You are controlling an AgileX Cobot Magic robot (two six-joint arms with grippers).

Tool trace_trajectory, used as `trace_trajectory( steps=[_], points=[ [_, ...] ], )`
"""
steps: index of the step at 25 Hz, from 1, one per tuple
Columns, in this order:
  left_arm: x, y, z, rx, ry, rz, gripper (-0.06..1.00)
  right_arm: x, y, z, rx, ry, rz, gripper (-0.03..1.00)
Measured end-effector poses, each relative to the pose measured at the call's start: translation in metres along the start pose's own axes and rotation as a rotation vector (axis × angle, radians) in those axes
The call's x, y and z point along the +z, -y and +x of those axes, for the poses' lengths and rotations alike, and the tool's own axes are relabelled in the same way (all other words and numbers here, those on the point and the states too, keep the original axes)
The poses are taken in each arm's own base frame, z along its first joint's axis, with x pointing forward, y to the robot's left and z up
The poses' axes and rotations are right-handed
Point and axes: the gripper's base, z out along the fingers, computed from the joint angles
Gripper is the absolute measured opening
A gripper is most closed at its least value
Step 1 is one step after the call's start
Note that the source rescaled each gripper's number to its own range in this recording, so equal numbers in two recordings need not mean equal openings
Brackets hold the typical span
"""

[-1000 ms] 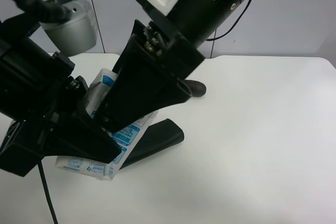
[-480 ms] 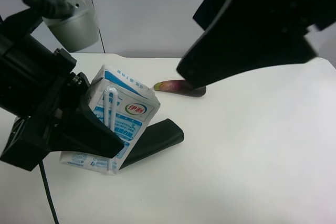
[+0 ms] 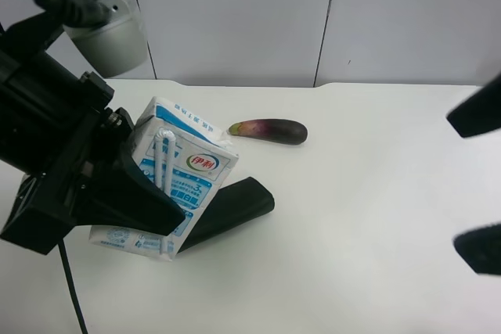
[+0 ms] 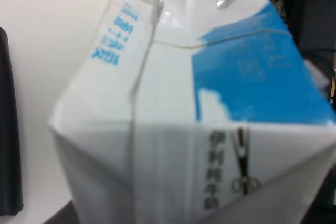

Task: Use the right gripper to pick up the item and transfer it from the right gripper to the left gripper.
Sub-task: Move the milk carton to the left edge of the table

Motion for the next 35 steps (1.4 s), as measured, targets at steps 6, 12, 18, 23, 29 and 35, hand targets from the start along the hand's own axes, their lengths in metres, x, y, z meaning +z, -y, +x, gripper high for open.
trace_trajectory(
  steps=[6,12,18,23,29,35],
  points=[
    [0.0,0.0,0.0,0.0,0.0,0.0,0.0,0.007,-0.006,0.061,0.068,-0.015,0.08,1.0],
    [0.0,0.0,0.0,0.0,0.0,0.0,0.0,0.015,-0.009,0.103,0.12,0.098,0.167,1.0],
    [0.0,-0.001,-0.001,0.0,0.016,-0.013,0.0,0.011,-0.008,0.123,0.177,0.251,0.252,1.0],
    [0.0,-0.002,-0.002,0.0,0.026,-0.023,0.0,0.005,-0.007,0.128,0.203,0.3,0.295,1.0],
    [0.0,-0.002,-0.002,0.003,0.026,-0.027,0.0,0.006,-0.006,0.128,0.208,0.304,0.298,1.0],
    [0.0,-0.003,-0.002,0.005,0.026,-0.031,0.0,0.006,-0.005,0.128,0.271,0.304,0.361,1.0]
  ],
)
